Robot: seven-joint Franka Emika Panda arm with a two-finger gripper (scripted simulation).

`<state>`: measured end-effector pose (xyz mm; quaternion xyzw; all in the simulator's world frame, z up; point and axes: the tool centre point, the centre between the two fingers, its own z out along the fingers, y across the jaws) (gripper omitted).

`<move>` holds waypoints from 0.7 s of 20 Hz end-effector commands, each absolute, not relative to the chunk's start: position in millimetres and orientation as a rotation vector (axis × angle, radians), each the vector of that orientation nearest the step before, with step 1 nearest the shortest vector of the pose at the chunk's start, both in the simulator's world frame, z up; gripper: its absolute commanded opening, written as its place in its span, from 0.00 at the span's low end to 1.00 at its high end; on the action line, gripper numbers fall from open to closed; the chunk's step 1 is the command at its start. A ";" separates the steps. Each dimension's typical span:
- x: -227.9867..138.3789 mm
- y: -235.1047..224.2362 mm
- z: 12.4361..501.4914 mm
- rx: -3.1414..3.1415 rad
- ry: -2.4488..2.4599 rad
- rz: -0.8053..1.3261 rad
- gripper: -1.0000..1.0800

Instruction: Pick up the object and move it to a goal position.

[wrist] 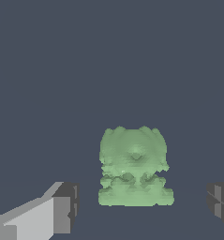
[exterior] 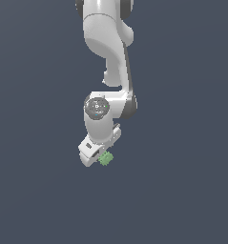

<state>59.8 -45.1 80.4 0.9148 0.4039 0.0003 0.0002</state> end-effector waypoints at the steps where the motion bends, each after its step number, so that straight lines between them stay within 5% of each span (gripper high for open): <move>1: 59.2 -44.9 71.8 2.873 1.271 -0.001 0.96; 13: 59.8 -45.2 35.2 2.871 1.275 0.000 0.96; 14: 59.8 -45.2 35.2 2.871 1.275 0.000 0.00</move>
